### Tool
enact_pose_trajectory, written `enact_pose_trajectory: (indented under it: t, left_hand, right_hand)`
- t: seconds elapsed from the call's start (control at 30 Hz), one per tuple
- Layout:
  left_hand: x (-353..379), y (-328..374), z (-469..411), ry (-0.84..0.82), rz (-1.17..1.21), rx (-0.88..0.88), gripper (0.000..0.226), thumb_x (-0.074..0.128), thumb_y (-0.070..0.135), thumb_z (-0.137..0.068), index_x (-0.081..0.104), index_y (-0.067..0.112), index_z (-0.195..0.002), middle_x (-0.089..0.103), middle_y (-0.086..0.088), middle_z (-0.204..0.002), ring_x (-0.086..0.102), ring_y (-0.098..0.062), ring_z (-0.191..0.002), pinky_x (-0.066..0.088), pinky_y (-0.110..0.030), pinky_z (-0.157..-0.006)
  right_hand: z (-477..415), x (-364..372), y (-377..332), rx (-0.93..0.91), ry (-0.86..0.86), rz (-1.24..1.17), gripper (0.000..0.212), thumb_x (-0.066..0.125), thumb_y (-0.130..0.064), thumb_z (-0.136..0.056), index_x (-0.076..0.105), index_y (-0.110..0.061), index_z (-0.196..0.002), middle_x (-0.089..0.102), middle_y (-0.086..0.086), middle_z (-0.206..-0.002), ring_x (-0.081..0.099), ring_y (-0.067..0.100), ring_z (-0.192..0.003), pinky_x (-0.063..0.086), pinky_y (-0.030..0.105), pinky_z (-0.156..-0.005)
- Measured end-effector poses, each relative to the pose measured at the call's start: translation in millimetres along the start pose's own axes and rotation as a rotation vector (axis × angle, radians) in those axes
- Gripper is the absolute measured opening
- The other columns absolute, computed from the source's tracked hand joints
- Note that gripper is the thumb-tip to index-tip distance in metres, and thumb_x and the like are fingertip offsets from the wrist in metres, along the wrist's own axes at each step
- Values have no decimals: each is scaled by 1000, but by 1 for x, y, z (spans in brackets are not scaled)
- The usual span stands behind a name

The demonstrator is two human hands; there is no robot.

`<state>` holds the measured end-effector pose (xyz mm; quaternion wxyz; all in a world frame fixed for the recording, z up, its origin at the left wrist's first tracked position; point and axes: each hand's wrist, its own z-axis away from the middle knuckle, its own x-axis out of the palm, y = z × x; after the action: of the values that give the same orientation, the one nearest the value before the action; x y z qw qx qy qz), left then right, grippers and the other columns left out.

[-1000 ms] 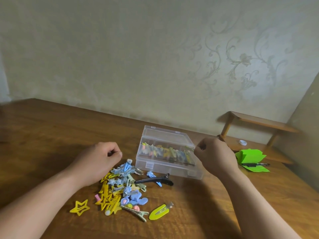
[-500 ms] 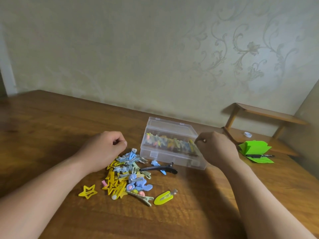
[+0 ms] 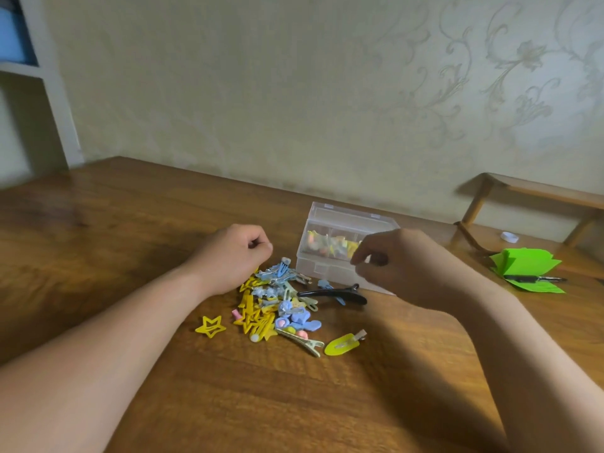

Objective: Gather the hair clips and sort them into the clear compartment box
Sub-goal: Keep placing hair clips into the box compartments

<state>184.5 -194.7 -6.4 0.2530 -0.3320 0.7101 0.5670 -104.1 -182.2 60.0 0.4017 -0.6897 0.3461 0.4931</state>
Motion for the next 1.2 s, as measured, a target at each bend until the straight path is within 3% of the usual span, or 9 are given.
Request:
enact_pose_trajectory:
  t: [0.13,0.27,0.4,0.5,0.7,0.87,0.93,1.03,1.2]
  left_hand:
    - [-1,1,1,-3,-9,-5,21,59,35,-104,76,29,-93,75,11,-91,69,-12,-89,58,-38,-82]
    - [-1,2,1,-7,-12,-7,21,58,34,-106,76,28,-97,75,10,-96,68,-12,-92,59,-40,-87]
    - [0,1,0,-8,4,-19,22,59,37,-106,76,28,-96,77,8,-98,70,-15,-95,60,-43,-90]
    - [0,0,0,-6,20,-16,21,60,37,-104,76,28,-94,77,8,-98,70,-15,-95,60,-44,-89]
    - [0,-2,-1,-3,39,-1,19,62,36,-104,75,30,-91,76,10,-91,69,-10,-88,61,-43,-84]
    - [0,-3,1,-6,111,25,17,60,37,-104,73,34,-93,72,18,-90,68,-4,-87,60,-41,-85]
    - [-3,-2,0,-25,132,22,15,60,37,-105,72,36,-96,71,21,-91,68,-3,-88,59,-37,-84]
    - [-7,5,-8,-62,180,3,14,60,37,-105,73,35,-100,74,13,-94,69,-7,-90,56,-34,-81]
    - [-5,20,-43,-126,158,24,15,58,45,-106,69,35,-104,73,9,-102,68,-11,-95,53,-34,-80]
  right_hand:
    - [0,3,-5,-37,-20,-16,18,69,-33,-98,70,-40,-114,65,-14,-74,59,2,-65,39,17,-56]
    - [3,-4,-10,-66,-18,-24,14,70,-35,-99,69,-42,-111,66,-13,-79,61,4,-67,41,16,-55]
    - [11,-15,-17,-130,-258,-15,7,72,-39,-95,73,-42,-102,70,-13,-87,66,7,-76,56,25,-65]
    - [17,-14,-25,-171,-486,-1,14,77,-43,-92,73,-44,-105,70,-15,-92,68,8,-83,59,32,-73]
    - [16,-6,-35,-148,-630,3,18,81,-46,-88,74,-35,-101,72,-13,-102,70,15,-93,62,45,-87]
    - [14,-12,-34,-138,-680,7,22,77,-49,-91,73,-31,-103,67,-12,-101,59,5,-82,48,24,-66]
    - [12,-12,-32,-147,-698,-34,18,75,-46,-94,72,-31,-103,64,-15,-99,57,5,-84,47,24,-71]
    - [7,-10,-27,-147,-690,-91,13,74,-40,-96,72,-32,-106,64,-16,-101,57,4,-87,50,24,-78]
    - [5,-16,-14,-127,-574,-332,10,74,-34,-97,73,-30,-107,74,-9,-97,65,3,-80,53,26,-75]
